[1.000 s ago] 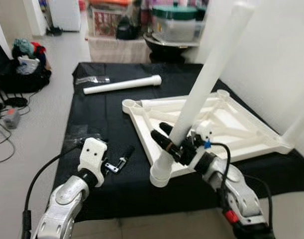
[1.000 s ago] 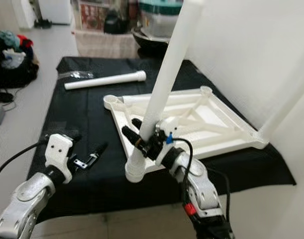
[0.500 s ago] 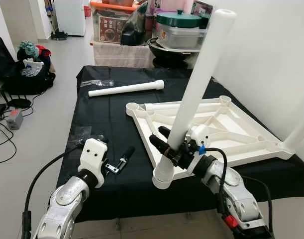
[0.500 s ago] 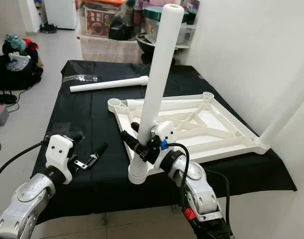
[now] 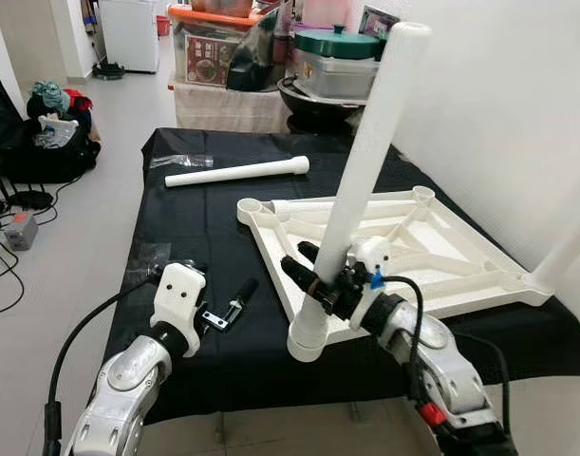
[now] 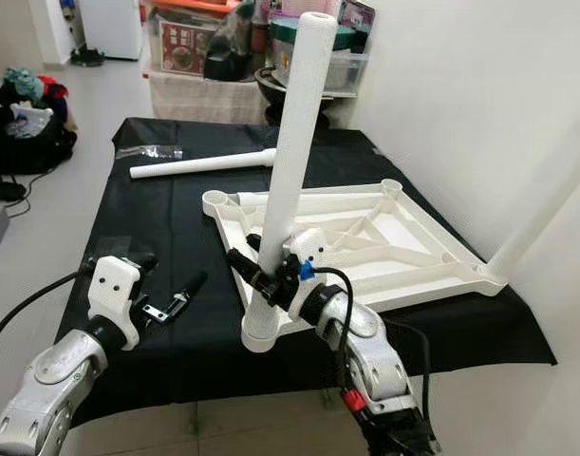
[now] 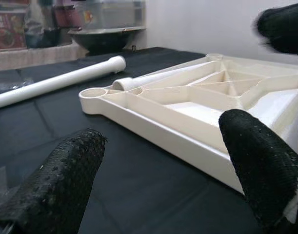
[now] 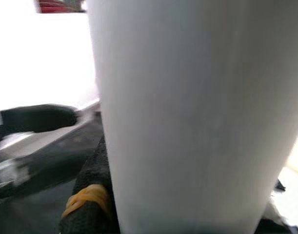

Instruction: Building children table

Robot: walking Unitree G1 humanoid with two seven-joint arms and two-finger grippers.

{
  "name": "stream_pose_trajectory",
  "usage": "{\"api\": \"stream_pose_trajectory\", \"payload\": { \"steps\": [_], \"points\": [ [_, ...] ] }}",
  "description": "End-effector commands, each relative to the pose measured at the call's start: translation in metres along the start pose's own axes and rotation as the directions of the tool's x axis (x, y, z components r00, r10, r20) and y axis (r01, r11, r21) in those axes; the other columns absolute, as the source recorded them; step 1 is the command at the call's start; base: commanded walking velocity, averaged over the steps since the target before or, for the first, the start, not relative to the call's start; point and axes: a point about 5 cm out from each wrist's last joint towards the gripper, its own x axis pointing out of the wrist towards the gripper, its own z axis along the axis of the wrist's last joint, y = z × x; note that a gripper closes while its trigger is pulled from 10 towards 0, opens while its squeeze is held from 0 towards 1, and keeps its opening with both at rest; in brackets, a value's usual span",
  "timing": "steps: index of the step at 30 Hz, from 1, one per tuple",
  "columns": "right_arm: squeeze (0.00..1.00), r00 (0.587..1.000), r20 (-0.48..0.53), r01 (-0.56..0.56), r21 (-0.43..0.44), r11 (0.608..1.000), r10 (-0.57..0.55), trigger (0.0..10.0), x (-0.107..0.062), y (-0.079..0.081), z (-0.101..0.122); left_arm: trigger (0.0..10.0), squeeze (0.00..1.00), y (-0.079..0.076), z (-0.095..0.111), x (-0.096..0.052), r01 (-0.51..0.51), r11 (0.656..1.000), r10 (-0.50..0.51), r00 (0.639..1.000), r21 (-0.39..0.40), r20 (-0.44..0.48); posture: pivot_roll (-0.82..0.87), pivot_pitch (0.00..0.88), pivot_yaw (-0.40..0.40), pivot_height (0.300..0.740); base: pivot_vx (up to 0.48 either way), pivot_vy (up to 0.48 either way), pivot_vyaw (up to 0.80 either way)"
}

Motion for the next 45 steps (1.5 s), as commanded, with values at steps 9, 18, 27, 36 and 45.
{"api": "stream_pose_trajectory", "payload": {
  "steps": [9,18,27,36,45],
  "points": [
    [0.00,0.829,-0.281,0.495,-0.034,0.868,-0.483,10.0,-0.038,-0.035,-0.057,10.0,0.00,-0.001,-0.004,0.004,0.011,1.000,-0.011,1.000,-0.007,-0.015,0.07,0.000,-0.105,0.740,0.000,0.000,0.00],
    [0.00,0.736,-0.287,0.628,-0.048,0.777,-0.613,10.0,-0.047,-0.038,-0.061,10.0,0.00,0.000,-0.003,0.007,0.010,1.000,-0.011,1.000,-0.005,-0.010,0.05,0.000,-0.094,0.740,0.000,0.000,0.00],
    [0.00,0.512,-0.293,0.827,-0.083,0.555,-0.807,10.0,-0.062,-0.056,-0.059,10.0,0.00,-0.001,-0.004,0.015,0.024,1.000,-0.024,1.000,-0.004,-0.004,0.01,0.000,-0.076,0.740,0.000,0.000,0.00],
    [0.00,0.493,-0.258,0.840,-0.107,0.531,-0.831,10.0,-0.056,-0.059,-0.052,10.0,0.00,0.001,-0.004,0.017,0.019,1.000,-0.019,1.000,0.004,0.001,0.01,0.000,-0.071,0.740,0.000,0.000,0.00],
    [0.00,0.469,-0.266,0.857,-0.093,0.506,-0.842,10.0,-0.054,-0.059,-0.052,10.0,0.00,0.001,-0.005,0.019,0.024,1.000,-0.024,1.000,0.011,0.008,0.02,0.000,-0.067,0.740,0.000,0.000,0.00]
  ]
}}
